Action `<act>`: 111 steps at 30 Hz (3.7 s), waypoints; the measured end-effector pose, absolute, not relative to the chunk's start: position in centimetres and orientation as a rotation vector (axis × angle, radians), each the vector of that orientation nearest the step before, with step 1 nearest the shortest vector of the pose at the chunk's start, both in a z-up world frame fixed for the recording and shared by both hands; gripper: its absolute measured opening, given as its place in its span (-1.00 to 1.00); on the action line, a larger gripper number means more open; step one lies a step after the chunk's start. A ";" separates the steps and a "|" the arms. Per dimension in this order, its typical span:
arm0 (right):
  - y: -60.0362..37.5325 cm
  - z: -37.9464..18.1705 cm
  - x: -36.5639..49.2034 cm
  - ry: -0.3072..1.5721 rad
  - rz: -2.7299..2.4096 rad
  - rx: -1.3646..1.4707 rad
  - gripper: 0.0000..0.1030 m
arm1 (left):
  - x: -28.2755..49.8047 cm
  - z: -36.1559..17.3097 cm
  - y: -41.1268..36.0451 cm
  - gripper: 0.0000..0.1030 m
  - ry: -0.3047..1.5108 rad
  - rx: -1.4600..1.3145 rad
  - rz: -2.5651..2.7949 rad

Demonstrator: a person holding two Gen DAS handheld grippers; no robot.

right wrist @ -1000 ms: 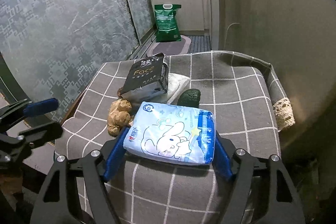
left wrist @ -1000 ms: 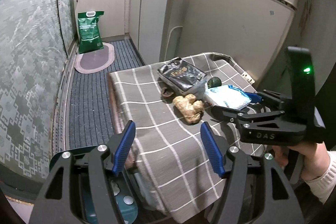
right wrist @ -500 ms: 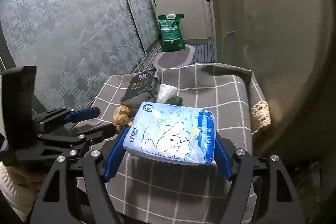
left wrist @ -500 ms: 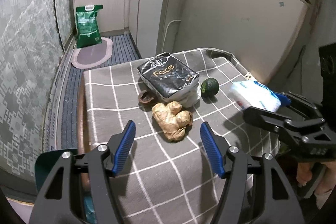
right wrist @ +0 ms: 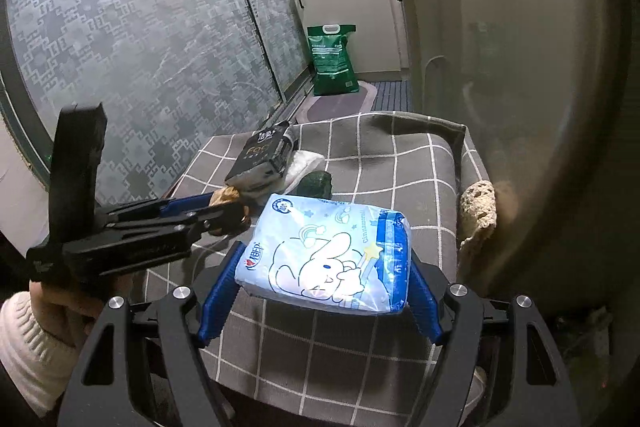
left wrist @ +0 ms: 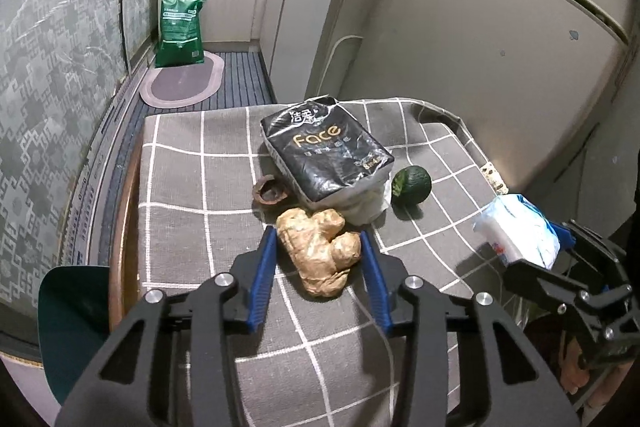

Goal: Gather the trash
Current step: 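Drop the ginger root into the bin with the left tool while the right holds the diaper pack, then lower the diaper pack into the teal bin and open the right tool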

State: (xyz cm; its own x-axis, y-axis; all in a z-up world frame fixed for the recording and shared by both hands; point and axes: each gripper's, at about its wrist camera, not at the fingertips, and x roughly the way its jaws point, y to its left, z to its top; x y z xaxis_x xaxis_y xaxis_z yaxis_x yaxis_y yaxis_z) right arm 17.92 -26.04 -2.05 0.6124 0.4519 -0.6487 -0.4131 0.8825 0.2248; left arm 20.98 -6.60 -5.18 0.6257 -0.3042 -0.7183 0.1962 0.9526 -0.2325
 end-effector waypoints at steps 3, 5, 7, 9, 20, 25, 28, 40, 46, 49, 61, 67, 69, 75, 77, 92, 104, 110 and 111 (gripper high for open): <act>-26.2 -2.0 17.8 0.761 0.502 0.051 0.45 | 20.9 -5.2 -6.7 -0.15 0.848 -0.133 -0.288; -26.1 -2.0 17.8 0.760 0.504 0.051 0.45 | 20.7 -5.1 -6.5 -0.15 0.847 -0.140 -0.290; -26.0 -1.9 17.7 0.760 0.505 0.050 0.45 | 20.5 -4.8 -6.3 -0.15 0.841 -0.143 -0.289; -25.8 -1.9 17.7 0.760 0.508 0.048 0.45 | 20.3 -4.6 -6.0 -0.15 0.835 -0.151 -0.295; -22.4 -0.9 17.5 0.748 0.551 0.010 0.45 | 18.5 -2.4 -2.6 -0.15 0.759 -0.194 -0.283; -20.0 -0.6 17.4 0.748 0.579 -0.012 0.45 | 17.4 -2.0 0.5 -0.15 0.748 -0.208 -0.239; -17.9 -0.5 17.3 0.750 0.601 -0.035 0.45 | 16.8 -2.0 2.3 -0.15 0.750 -0.213 -0.213; -10.4 0.0 16.8 0.747 0.694 -0.092 0.45 | 14.7 -2.6 8.9 -0.15 0.787 -0.219 -0.110; -6.9 0.4 16.7 0.744 0.732 -0.104 0.45 | 14.1 -4.1 11.2 -0.10 0.847 -0.230 -0.104; -5.4 0.5 16.7 0.745 0.744 -0.108 0.45 | 13.7 -4.6 12.0 -0.09 0.859 -0.214 -0.088; 0.2 -1.5 16.5 0.815 0.787 -0.170 0.45 | 10.7 -3.3 16.0 -0.21 0.809 -0.237 -0.043; 3.0 -3.3 16.0 0.864 0.813 -0.228 0.45 | 9.6 -2.8 17.2 -0.38 0.804 -0.227 -0.040; 3.8 -3.8 15.9 0.877 0.821 -0.243 0.45 | 9.2 -2.7 17.6 -0.38 0.800 -0.228 -0.037; 5.4 -5.3 15.9 0.915 0.832 -0.278 0.46 | 8.4 -2.7 18.9 -0.54 0.805 -0.220 -0.018; 5.9 -5.8 15.8 0.937 0.854 -0.270 0.46 | 8.2 -2.8 19.2 -0.55 0.816 -0.213 -0.009; 10.0 -11.5 16.0 1.075 0.871 -0.375 0.46 | 7.5 -4.6 19.9 -0.69 0.888 -0.189 -0.007; 10.6 -13.9 16.6 1.140 0.841 -0.398 0.52 | 6.7 -3.1 20.3 -0.68 0.851 -0.197 0.003; 10.4 -12.1 16.4 1.095 0.860 -0.381 0.50 | 6.1 -1.7 20.0 -0.62 0.806 -0.196 -0.004; 10.4 -11.5 16.3 1.081 0.866 -0.376 0.37 | 6.1 -1.5 19.8 -0.55 0.801 -0.193 -0.004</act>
State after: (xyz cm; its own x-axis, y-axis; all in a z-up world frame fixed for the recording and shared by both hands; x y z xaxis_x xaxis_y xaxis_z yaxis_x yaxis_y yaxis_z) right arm 16.25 10.35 -11.46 0.1949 0.4273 -0.8829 -0.7684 0.6260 0.1333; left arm 6.06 19.80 -1.49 0.6973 -0.0764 -0.7127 -0.0696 0.9824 -0.1734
